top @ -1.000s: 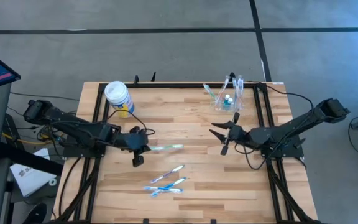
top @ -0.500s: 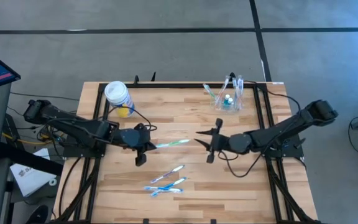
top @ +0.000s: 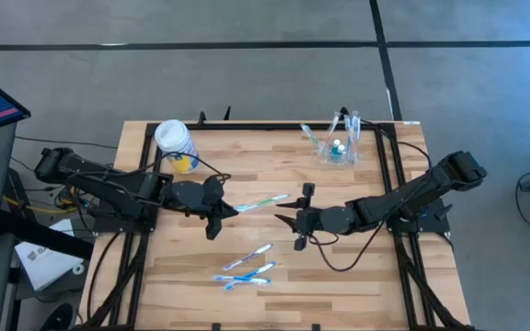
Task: Pick & Place toothbrushing station
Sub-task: Put the green toothbrush into the left transparent organizer
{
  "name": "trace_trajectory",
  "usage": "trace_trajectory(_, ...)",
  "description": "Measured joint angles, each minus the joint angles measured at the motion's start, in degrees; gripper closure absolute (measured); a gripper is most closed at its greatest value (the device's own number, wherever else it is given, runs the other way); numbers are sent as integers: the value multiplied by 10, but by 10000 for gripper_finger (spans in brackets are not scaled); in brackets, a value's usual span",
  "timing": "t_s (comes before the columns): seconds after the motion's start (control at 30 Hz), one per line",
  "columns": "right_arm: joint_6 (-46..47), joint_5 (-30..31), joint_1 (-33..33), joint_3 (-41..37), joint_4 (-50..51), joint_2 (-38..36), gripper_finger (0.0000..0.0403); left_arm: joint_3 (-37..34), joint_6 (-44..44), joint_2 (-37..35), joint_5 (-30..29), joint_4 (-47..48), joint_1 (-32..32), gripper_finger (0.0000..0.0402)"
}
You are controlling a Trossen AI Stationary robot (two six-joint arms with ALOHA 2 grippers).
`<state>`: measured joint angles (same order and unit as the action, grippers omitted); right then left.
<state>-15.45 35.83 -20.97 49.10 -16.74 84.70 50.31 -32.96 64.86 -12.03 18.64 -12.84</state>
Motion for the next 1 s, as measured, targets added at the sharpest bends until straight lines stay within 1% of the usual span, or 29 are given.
trace_trajectory(0.17,-17,2,0,45,30,28,283,1,-20,0,18,-5,9,401)
trace_trajectory(0.4,-17,2,11,121,117,74,283,1,-21,0,24,-10,10,401)
trace_trajectory(0.5,-32,26,17,150,149,99,283,1,-21,0,24,-11,9,401)
trace_trajectory(0.57,-44,46,18,171,153,114,281,1,-21,0,24,-11,9,401)
trace_trajectory(0.63,-47,62,16,187,163,123,274,1,-21,0,24,-11,9,401)
trace_trajectory(0.87,-55,65,15,204,181,133,231,1,-21,0,24,-13,9,401)
trace_trajectory(0.93,-55,66,15,215,170,143,222,1,-21,0,24,-17,9,401)
trace_trajectory(1.0,-56,81,15,221,177,155,216,1,-21,0,24,-24,9,401)
